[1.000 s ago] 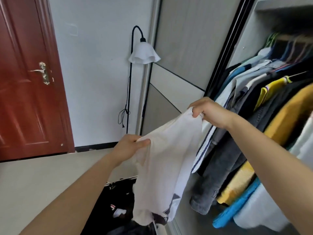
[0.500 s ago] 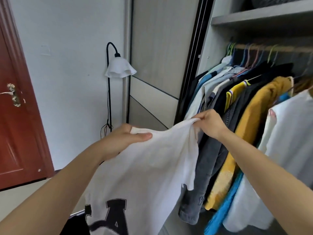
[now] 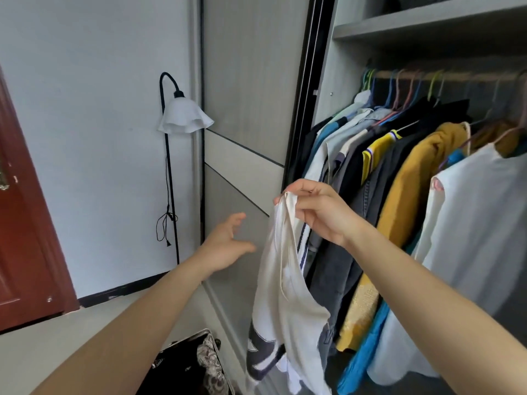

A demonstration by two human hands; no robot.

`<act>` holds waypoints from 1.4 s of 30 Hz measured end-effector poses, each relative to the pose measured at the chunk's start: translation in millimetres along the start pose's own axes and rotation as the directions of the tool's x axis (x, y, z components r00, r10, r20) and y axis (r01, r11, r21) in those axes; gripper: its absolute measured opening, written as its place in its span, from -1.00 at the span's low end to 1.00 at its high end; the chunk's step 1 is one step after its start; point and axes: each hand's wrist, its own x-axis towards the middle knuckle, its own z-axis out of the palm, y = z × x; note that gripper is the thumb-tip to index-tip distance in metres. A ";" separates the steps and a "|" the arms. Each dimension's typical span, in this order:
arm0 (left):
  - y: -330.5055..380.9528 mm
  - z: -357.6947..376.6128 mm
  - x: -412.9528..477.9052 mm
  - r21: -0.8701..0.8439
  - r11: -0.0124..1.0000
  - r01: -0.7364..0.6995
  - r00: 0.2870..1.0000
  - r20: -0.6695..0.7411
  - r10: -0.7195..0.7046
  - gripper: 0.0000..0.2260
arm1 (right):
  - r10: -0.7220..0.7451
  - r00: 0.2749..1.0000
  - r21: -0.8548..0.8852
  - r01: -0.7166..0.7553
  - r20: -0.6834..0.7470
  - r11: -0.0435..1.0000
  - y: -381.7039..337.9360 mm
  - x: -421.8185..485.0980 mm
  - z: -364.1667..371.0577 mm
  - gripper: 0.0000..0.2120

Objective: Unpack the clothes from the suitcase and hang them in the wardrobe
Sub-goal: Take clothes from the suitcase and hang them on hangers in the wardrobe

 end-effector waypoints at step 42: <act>-14.7 35.2 12.2 -0.151 0.967 0.203 0.922 0.362 -0.137 -0.53 | 0.194 0.937 -0.483 -0.319 -0.291 0.816 27.7 -45.8 -72.4 -0.77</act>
